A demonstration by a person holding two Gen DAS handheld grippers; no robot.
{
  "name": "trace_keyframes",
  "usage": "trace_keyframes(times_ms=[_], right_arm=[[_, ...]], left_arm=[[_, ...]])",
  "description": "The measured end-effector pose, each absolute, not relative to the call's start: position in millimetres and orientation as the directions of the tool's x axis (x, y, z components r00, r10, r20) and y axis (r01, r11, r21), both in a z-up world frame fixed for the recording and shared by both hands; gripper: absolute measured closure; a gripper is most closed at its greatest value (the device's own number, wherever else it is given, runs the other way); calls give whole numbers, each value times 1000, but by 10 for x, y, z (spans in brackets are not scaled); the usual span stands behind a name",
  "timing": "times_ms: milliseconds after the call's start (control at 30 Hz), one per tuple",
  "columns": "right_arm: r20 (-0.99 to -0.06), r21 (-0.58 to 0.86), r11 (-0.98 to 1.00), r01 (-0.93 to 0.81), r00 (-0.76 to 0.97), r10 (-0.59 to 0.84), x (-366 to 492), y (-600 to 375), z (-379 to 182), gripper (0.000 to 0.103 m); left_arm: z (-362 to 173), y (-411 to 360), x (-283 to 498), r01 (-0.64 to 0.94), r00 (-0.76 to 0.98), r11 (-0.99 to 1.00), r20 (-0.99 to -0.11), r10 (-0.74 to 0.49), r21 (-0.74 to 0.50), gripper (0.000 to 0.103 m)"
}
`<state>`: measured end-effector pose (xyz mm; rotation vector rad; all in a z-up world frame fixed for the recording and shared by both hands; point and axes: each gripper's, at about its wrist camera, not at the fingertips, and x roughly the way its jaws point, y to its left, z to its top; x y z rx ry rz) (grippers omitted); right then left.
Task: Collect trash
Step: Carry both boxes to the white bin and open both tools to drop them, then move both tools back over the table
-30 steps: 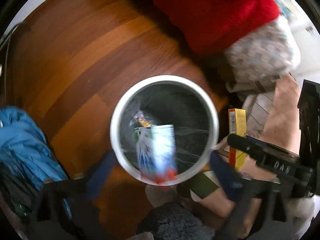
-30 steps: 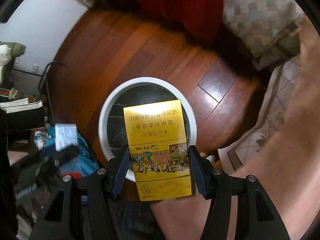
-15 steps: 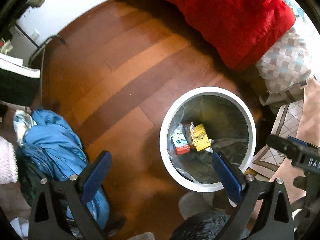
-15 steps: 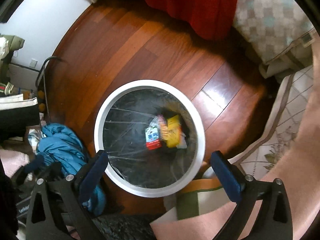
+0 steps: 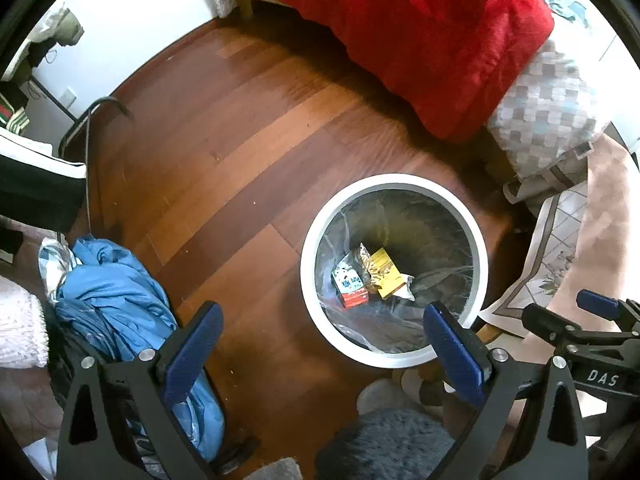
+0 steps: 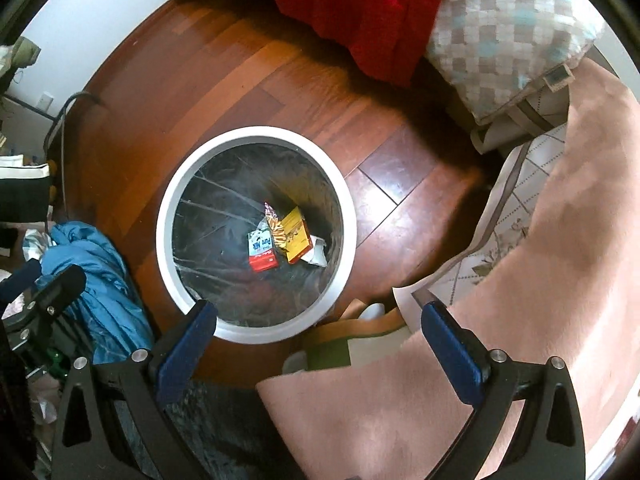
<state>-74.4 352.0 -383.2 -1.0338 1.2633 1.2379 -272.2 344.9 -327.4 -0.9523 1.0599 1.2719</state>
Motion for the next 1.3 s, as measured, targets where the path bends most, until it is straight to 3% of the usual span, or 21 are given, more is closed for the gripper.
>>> trace_keyframes(times_ms=[533, 833, 1033, 1300], right_arm=[[-944, 179, 129, -975, -133, 301, -529, 2983, -2664, 0], [-835, 337, 223, -915, -180, 520, 118, 2164, -1613, 0], [-842, 310, 406, -860, -50, 538, 1132, 1332, -1368, 0], [-925, 172, 769, -616, 167, 340, 3077, -89, -1865, 0]], left_arm=[[-2136, 2912, -2432, -989, 62, 145, -892, 448, 4, 1], [-1437, 2503, -1560, -954, 195, 300, -803, 564, -20, 1], [-1639, 2174, -335, -873, 307, 484, -831, 464, -52, 1], [-2227, 1535, 1604, -676, 370, 735, -888, 271, -58, 1]])
